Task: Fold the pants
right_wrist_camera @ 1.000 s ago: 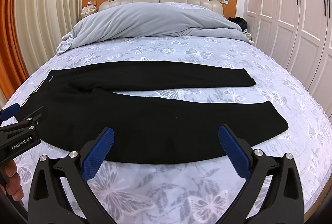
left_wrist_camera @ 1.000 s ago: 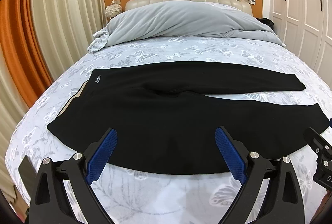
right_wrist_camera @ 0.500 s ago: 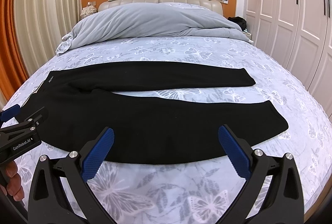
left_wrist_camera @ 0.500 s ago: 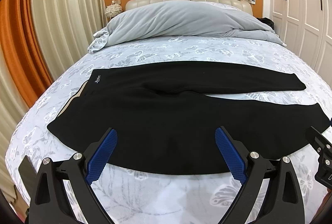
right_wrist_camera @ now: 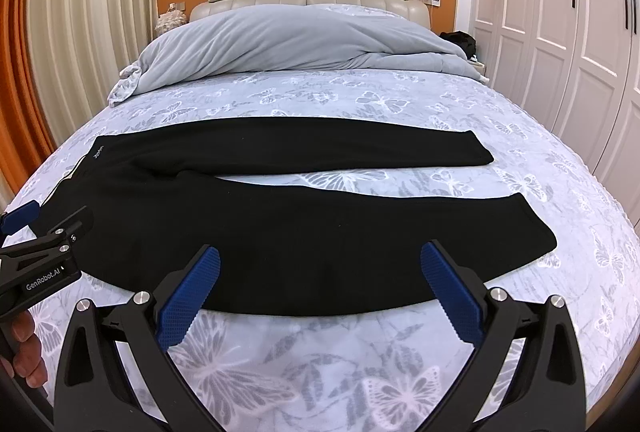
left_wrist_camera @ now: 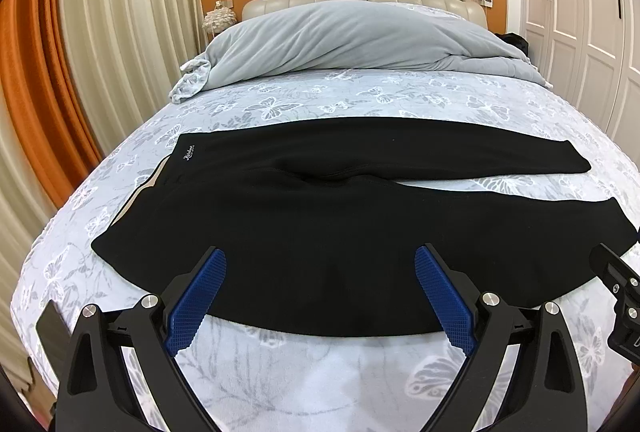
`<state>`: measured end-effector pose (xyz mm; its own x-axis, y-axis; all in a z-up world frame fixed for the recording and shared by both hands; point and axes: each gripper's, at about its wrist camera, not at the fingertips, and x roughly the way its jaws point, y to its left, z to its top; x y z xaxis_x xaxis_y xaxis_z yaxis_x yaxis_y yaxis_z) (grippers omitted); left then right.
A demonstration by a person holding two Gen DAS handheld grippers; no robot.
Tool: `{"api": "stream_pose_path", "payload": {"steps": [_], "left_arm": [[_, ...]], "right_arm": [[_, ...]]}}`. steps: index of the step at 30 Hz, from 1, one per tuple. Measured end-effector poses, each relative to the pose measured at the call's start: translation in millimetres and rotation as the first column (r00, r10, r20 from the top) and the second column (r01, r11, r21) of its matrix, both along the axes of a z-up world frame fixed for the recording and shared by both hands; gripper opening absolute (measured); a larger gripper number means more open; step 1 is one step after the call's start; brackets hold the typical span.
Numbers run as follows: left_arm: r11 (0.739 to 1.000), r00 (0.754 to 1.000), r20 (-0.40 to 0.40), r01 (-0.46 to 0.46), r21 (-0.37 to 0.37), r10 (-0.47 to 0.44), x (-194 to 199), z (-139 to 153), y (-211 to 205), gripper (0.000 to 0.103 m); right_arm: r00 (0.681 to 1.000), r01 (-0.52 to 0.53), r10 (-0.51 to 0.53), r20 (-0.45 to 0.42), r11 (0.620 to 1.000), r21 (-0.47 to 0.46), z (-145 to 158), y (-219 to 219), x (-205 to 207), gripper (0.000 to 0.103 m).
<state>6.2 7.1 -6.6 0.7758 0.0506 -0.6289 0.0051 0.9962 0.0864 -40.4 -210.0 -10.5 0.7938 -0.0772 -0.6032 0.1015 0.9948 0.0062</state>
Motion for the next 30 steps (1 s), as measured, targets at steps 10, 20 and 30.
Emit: {"api": "stream_pose_path", "payload": {"steps": [10,20,30], "left_arm": [[1.000,1.000,0.000,0.000,0.001,0.000,0.1,-0.4,0.2,0.093],[1.000,1.000,-0.004,-0.001,-0.002,0.001,1.0,-1.1,1.7,0.093],[0.989,1.000,-0.001,0.027,-0.145,-0.027,20.5,12.6,38.4,0.093]], "right_arm": [[1.000,-0.004,0.004,0.000,1.000,0.004,-1.2,0.0,0.1,0.098],[1.000,-0.004,0.004,-0.002,1.000,0.005,-1.9,0.8,0.2,0.098],[0.999,0.038,-0.036,-0.015,0.990,0.134,29.5,-93.2,39.9,0.098]]}}
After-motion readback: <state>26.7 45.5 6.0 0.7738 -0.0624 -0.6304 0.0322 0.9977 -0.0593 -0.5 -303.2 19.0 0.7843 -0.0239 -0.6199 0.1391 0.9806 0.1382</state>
